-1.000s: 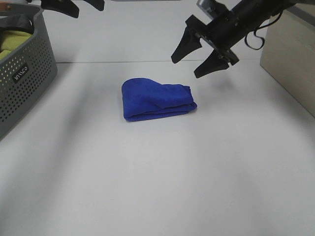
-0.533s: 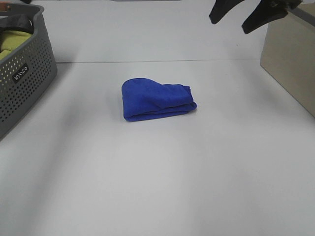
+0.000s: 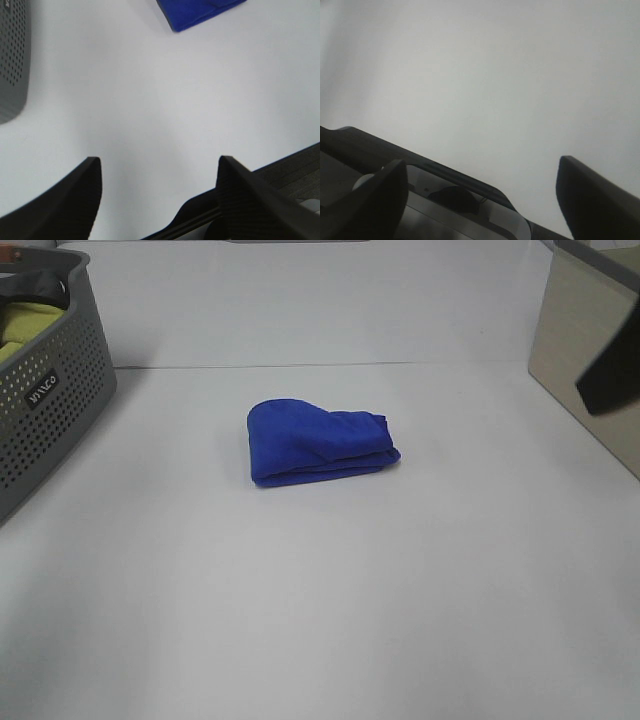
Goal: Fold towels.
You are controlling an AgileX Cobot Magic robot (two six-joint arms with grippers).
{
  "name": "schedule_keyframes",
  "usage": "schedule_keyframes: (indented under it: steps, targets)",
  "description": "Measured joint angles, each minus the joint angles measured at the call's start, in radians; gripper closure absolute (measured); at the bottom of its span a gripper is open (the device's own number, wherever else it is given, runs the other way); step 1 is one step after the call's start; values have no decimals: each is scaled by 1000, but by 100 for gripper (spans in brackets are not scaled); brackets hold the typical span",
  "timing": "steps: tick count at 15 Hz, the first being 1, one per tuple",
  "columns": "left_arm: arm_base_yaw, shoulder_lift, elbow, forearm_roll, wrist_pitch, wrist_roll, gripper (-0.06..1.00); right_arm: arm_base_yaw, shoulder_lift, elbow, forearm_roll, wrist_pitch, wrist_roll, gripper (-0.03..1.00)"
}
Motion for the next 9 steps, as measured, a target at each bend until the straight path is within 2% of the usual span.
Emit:
schedule_keyframes:
  steps: [3, 6, 9]
  targets:
    - [0, -253, 188, 1, 1, 7, 31, 0, -273, 222, -95, -18, 6, 20]
    - [0, -478, 347, 1, 3, 66, 31, 0, -553, 384, -213, -20, 12, 20]
    - [0, -585, 428, 0, 0, 90, 31, 0, -730, 481, -241, -23, 13, 20]
